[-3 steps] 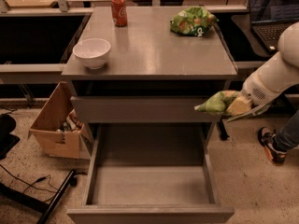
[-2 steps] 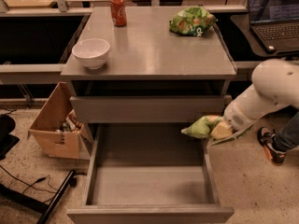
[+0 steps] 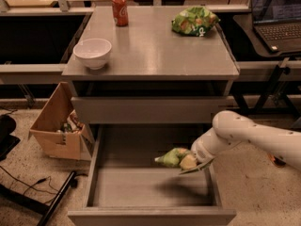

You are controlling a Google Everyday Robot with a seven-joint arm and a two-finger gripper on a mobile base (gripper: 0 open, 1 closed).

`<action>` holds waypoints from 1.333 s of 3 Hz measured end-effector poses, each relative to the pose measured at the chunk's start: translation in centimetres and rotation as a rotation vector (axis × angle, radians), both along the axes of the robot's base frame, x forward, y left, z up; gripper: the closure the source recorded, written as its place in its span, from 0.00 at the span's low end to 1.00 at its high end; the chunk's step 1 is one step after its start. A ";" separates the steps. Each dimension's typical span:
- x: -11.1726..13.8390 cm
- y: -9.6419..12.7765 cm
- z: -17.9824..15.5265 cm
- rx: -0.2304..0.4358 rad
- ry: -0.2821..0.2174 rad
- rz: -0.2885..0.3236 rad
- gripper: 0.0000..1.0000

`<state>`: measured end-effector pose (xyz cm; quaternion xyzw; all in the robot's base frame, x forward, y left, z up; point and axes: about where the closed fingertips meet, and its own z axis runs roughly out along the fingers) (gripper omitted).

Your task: Place green jalapeno chip bag into middle drawer

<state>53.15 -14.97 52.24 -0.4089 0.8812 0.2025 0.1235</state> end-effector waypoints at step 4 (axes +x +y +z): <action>0.6 4.3 -4.3 0.088 0.023 0.032 0.37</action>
Offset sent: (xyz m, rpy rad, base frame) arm 0.0077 0.0378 -0.0336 0.0752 0.0119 0.0280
